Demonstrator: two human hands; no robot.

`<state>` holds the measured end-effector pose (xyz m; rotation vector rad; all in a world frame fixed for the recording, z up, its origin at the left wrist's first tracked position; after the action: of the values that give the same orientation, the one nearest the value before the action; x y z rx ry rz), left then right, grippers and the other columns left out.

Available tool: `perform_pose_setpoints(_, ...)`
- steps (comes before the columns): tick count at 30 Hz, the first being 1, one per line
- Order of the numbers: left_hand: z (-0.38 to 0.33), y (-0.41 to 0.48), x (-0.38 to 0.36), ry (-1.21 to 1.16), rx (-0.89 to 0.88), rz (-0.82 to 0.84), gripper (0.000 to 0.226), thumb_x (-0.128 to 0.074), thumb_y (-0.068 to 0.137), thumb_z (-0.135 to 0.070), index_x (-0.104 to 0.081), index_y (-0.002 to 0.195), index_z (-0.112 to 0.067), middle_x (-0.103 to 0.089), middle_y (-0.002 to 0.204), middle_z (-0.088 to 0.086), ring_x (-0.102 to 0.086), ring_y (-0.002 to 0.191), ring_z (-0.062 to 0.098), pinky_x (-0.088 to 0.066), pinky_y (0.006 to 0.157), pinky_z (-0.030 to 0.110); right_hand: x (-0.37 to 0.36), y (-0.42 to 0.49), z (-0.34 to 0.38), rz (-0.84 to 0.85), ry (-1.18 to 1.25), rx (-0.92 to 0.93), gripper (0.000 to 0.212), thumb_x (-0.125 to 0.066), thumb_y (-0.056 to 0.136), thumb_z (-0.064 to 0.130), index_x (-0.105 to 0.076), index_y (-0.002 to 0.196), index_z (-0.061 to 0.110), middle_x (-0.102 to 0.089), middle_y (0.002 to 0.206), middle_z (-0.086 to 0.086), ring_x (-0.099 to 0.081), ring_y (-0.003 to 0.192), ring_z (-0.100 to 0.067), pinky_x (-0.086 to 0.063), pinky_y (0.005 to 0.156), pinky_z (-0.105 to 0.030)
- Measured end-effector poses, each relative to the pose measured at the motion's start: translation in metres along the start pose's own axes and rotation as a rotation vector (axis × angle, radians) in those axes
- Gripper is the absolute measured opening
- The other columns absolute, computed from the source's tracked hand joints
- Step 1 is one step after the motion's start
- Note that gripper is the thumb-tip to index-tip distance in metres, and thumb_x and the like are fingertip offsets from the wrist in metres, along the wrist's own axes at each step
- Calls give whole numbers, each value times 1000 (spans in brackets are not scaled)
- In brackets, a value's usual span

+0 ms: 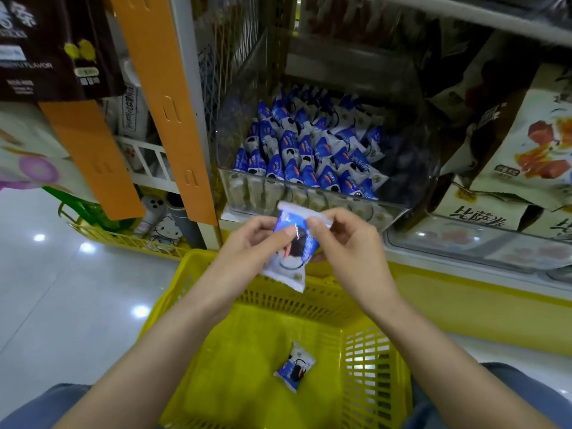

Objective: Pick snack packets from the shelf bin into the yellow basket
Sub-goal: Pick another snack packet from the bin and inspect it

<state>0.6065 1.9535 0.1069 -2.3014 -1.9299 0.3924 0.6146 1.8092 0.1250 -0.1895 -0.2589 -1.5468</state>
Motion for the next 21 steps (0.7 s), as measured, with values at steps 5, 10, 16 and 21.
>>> perform_pose_setpoints(5, -7, 1, 7, -101, -127, -87, 43, -68, 67, -30, -60, 106, -14, -73, 99, 2, -70, 87, 15, -55, 71, 21, 10, 4, 5, -28, 390, -161, 8, -51, 92, 9, -55, 86, 9, -67, 86, -7, -69, 71, -9, -54, 60, -17)
perform_pose_setpoints(10, -16, 1, 20, -36, -315, -273, 12, -58, 86, -24, -66, 85, -16, -72, 81, -2, -66, 75, 10, -52, 68, 19, -2, -5, -3, 228, 122, -212, 17, -57, 89, 7, -47, 95, 19, -70, 91, -6, -68, 76, -10, -56, 69, -24)
perform_pose_setpoints(16, -18, -2, 15, 393, -432, -226, 17, -59, 89, -16, -63, 75, -24, -63, 70, -10, -56, 66, 2, -45, 62, 22, -6, -10, 2, 173, -206, 65, 27, -63, 83, 33, -52, 108, 29, -62, 98, 17, -58, 95, 3, -48, 85, -20)
perform_pose_setpoints(21, -16, -5, 6, 424, -369, -122, 15, -58, 90, -20, -64, 76, -21, -64, 73, 4, -61, 71, 26, -47, 65, 44, -4, -12, 7, 103, -222, 159, 7, -57, 89, 31, -59, 84, 27, -64, 75, 8, -60, 71, -4, -49, 63, -29)
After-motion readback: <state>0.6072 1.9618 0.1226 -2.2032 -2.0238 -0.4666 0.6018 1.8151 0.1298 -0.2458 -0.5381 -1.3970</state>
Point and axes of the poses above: each hand's wrist, its own y-axis towards the middle knuckle, its own x-axis out of the back of the hand, z = x × y, the point moved 3 cm from there along y, towards the middle knuckle
